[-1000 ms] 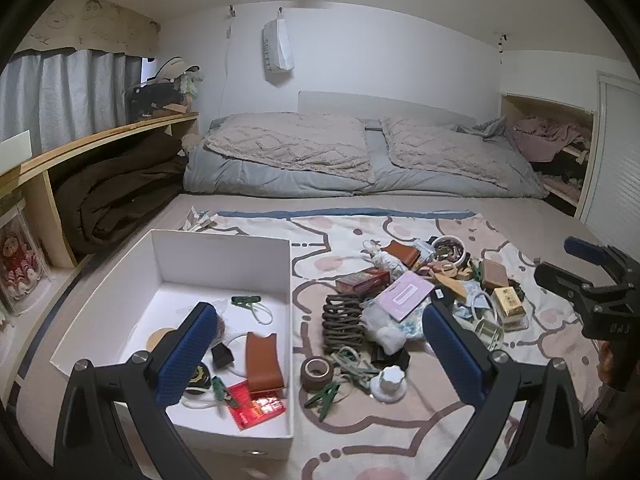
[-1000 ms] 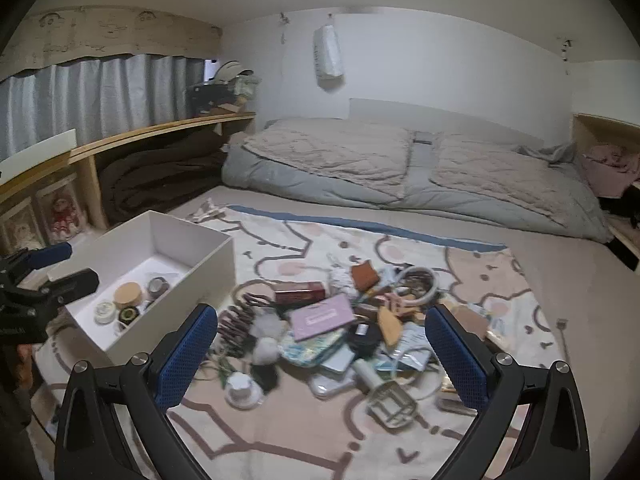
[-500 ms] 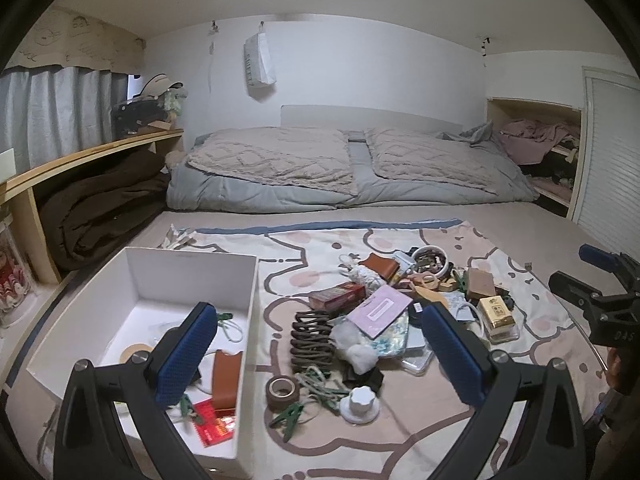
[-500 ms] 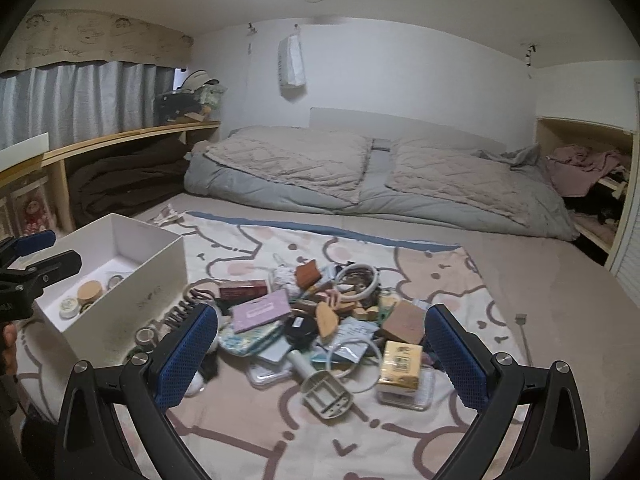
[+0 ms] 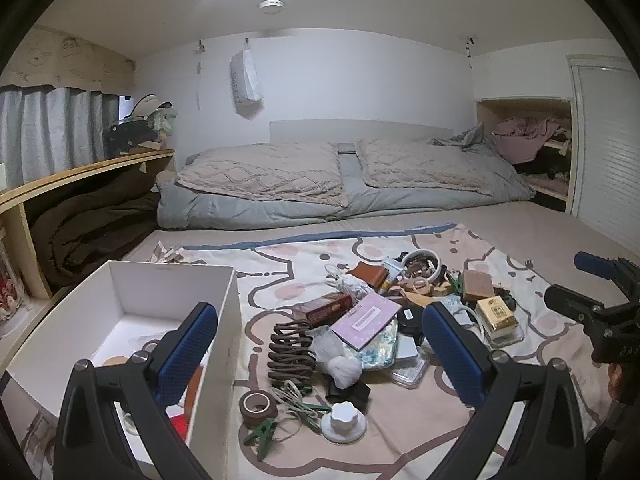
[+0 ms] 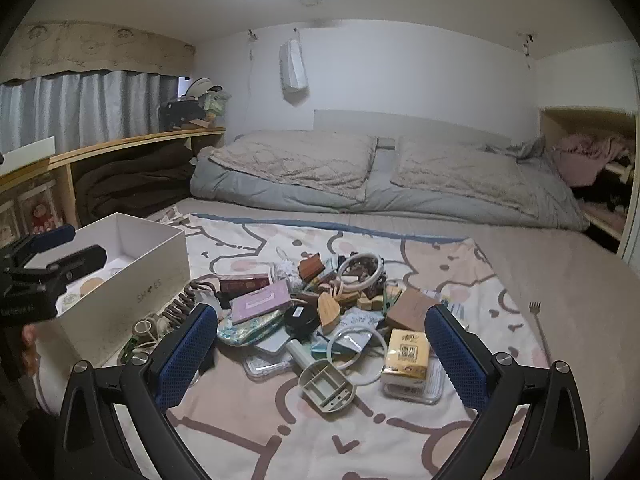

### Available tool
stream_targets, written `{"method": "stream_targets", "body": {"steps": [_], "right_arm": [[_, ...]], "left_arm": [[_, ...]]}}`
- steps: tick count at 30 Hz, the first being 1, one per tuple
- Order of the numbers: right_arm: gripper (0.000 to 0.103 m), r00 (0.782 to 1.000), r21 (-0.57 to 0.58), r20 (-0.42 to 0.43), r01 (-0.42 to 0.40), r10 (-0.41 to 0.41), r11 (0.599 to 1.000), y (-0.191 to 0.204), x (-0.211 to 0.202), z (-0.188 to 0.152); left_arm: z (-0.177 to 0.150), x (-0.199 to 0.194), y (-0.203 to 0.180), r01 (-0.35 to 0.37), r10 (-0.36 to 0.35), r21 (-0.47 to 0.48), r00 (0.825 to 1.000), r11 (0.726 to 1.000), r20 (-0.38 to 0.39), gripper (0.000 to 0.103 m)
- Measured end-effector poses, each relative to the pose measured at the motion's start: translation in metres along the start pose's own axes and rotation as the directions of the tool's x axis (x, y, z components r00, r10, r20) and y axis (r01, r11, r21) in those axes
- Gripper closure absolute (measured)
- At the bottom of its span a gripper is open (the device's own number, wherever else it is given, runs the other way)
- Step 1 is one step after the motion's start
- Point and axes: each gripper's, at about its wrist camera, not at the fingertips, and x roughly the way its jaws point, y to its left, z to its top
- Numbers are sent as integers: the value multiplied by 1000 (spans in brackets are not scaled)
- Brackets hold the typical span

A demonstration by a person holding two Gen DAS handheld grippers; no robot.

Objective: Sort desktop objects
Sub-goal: 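Withdraw both tools from the box back toward the pile on the bed, then move the right tool to the grey plastic holder while the left reaches the white knob base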

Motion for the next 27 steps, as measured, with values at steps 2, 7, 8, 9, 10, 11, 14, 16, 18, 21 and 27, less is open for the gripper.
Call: {"method": "stream_targets", "body": {"steps": [2,7,8,9,10,11,14,16,18,21,27], "right_arm": [[0,1000,0,-1,17,-17,1000,-1,4,-4],[0,999,1,-29,42,-42,999,-6,14,-15],[0,998,0,-45,46,-46,999,-8,17,-18],[0,997,0,-65,49,-49,999,-9,21,-21],[0,995,1,-82,51,-50,999,-11,25,-23],[0,994,6,-100,49,-48,999,-13,28,-26],[0,989,12,-141,45,-42,999,-15,39,-34],[0,985,12,-165,46,-43,999,-15,45,-38],[0,980,28,-198,39,-33,999,-17,51,-42],[0,967,67,-256,17,1,998,-21,65,-46],[0,932,60,-358,82,-55,995,-27,100,-46]], "left_arm": [[-4,4,-2,5,-5,0,1000,1000,-10,0],[-14,17,-5,25,-26,-15,998,1000,-52,0],[-17,20,-5,30,-31,-15,998,999,-61,0],[-19,22,-7,34,-35,-13,997,999,-69,0],[-20,23,-8,37,-37,-10,997,999,-73,0],[-22,26,-10,39,-39,-4,996,999,-79,0],[-28,30,-13,45,-44,8,995,999,-95,0],[-31,34,-14,49,-48,12,993,999,-109,0],[-35,37,-14,47,-45,11,992,999,-121,0],[-41,42,-14,50,-49,7,988,999,-147,0],[-47,44,-13,57,-56,2,985,998,-163,0]]}}
